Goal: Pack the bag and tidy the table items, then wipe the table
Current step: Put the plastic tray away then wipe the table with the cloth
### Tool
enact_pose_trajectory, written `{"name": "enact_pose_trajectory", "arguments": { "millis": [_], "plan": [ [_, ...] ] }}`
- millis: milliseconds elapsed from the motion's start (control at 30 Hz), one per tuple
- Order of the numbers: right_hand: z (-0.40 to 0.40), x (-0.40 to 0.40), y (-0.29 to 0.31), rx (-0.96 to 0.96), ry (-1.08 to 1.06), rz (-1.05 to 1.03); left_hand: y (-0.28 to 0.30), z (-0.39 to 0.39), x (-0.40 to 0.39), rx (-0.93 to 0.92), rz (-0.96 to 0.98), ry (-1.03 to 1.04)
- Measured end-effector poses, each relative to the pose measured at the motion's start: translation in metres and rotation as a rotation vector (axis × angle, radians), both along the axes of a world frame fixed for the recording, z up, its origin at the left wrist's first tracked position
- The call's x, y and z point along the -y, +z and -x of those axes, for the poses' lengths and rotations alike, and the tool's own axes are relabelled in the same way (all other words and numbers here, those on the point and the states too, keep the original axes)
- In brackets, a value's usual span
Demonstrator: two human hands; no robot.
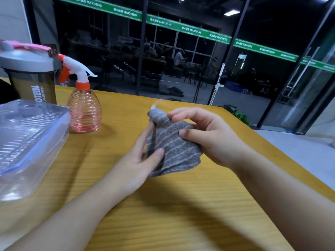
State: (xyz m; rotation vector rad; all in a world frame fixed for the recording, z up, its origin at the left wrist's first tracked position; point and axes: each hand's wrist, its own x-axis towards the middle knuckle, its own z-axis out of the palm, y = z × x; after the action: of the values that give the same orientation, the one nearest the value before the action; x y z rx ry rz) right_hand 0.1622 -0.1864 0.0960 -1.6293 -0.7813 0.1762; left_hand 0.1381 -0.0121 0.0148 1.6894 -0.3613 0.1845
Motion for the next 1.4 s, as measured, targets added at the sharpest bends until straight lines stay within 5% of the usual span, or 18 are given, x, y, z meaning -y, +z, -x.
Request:
{"name": "enact_pose_trajectory", "arguments": {
  "millis": [67, 167, 400, 667, 867, 1067, 1267, 1400],
  "plan": [
    [-0.005, -0.002, -0.001, -0.03, -0.024, -0.03, 0.005, 0.0, -0.001, -0.025, 0.224, -0.012],
    [-0.007, -0.003, -0.005, 0.034, -0.157, 0.098, 0.005, -0.004, -0.006, 0.017, 0.255, 0.086],
    [-0.008, -0.003, -0.021, 0.132, -0.386, 0.418, -0.004, -0.007, -0.011, 0.244, -0.316, 0.375],
    [-0.005, -0.008, -0.034, 0.42, -0.333, 0.82, 0.0, -0.005, -0.019, 0.357, -0.752, 0.446],
    [-0.004, -0.003, -0.031, 0.4, -0.314, 0.793, 0.0, -0.009, -0.023, 0.352, -0.733, 0.486],
    [-0.005, -0.006, -0.031, 0.599, -0.451, 0.731, -0.002, -0.008, -0.023, 0.363, -0.575, 0.55],
    [-0.018, -0.023, -0.039, 0.233, -0.679, 0.633, 0.003, 0.001, -0.009, 0.32, -0.319, 0.544],
    [-0.016, -0.032, -0.035, -0.553, -0.366, 0.308, 0.007, 0.006, -0.008, 0.388, -0.28, 0.608]
  ]
}}
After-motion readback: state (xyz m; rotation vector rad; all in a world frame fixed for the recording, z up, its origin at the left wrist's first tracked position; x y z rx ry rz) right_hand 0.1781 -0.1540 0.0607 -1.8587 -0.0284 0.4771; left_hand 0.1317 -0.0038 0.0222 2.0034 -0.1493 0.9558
